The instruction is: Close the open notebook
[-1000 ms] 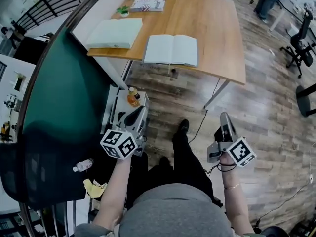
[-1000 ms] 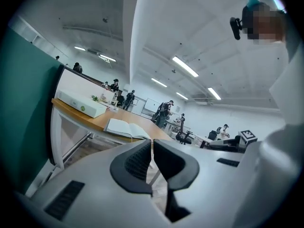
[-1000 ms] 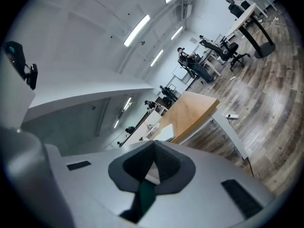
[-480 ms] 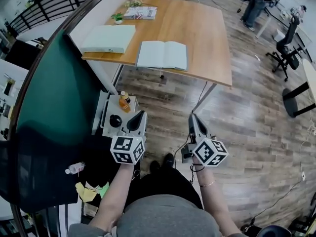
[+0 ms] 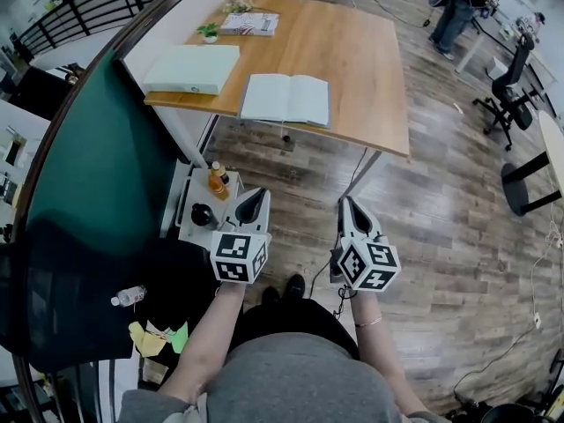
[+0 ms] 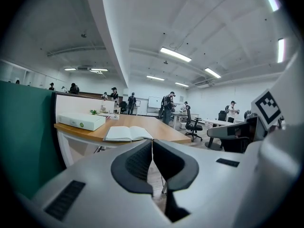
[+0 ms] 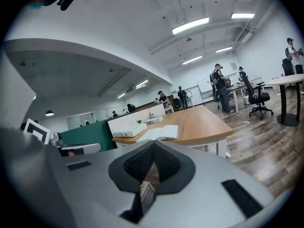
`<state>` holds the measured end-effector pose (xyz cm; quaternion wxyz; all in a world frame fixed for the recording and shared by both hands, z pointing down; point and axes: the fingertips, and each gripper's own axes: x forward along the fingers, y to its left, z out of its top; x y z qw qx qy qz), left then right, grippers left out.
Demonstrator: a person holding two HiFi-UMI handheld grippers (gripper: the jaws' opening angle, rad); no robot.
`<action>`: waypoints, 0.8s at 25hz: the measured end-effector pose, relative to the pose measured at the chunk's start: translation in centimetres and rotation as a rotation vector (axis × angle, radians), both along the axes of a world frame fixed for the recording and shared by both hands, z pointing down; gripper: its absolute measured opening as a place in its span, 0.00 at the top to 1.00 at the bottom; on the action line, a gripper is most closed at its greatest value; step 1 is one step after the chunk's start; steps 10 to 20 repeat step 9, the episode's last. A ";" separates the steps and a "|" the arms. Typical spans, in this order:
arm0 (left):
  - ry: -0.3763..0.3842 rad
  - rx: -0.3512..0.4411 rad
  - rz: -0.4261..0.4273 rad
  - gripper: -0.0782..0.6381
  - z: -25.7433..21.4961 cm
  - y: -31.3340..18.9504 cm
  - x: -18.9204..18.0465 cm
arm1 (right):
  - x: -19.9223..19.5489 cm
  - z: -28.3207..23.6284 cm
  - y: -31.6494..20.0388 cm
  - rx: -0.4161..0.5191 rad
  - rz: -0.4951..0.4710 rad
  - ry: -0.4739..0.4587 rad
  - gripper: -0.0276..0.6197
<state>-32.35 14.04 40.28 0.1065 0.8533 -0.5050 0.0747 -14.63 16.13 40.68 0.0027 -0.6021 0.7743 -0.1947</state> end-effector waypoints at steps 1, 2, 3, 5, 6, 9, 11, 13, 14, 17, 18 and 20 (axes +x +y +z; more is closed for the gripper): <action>0.000 -0.001 -0.002 0.85 0.0 0.0 0.1 | -0.2 0.0 -0.2 0.003 -0.010 0.001 0.95; -0.001 -0.004 -0.006 0.86 0.1 0.0 0.2 | -0.4 0.0 -0.4 0.005 -0.022 0.001 0.95; -0.003 -0.006 -0.013 0.86 0.2 0.0 0.2 | -0.7 0.0 -0.6 0.006 -0.033 -0.002 0.95; -0.007 -0.009 -0.029 0.86 0.3 0.0 0.1 | -1.2 0.1 -0.9 0.006 -0.051 -0.011 0.95; -0.005 -0.010 -0.034 0.86 0.4 -0.1 0.1 | -1.4 0.1 -1.1 0.007 -0.057 -0.019 0.95; 0.008 -0.014 -0.042 0.86 0.5 -0.3 0.1 | -2.2 0.1 -1.5 0.010 -0.072 -0.045 0.95; 0.008 -0.014 -0.042 0.86 0.5 -0.3 0.1 | -2.2 0.1 -1.5 0.010 -0.072 -0.045 0.95; 0.008 -0.014 -0.042 0.86 0.5 -0.3 0.1 | -2.2 0.1 -1.5 0.010 -0.072 -0.045 0.95; 0.008 -0.014 -0.042 0.86 0.5 -0.3 0.1 | -2.2 0.1 -1.5 0.010 -0.072 -0.045 0.95; 0.008 -0.014 -0.042 0.86 0.5 -0.3 0.1 | -2.2 0.1 -1.5 0.010 -0.072 -0.045 0.95; 0.008 -0.014 -0.042 0.86 0.5 -0.3 0.1 | -2.2 0.1 -1.5 0.010 -0.072 -0.045 0.95; 0.008 -0.014 -0.042 0.86 0.5 -0.3 0.1 | -2.2 0.1 -1.5 0.010 -0.072 -0.045 0.95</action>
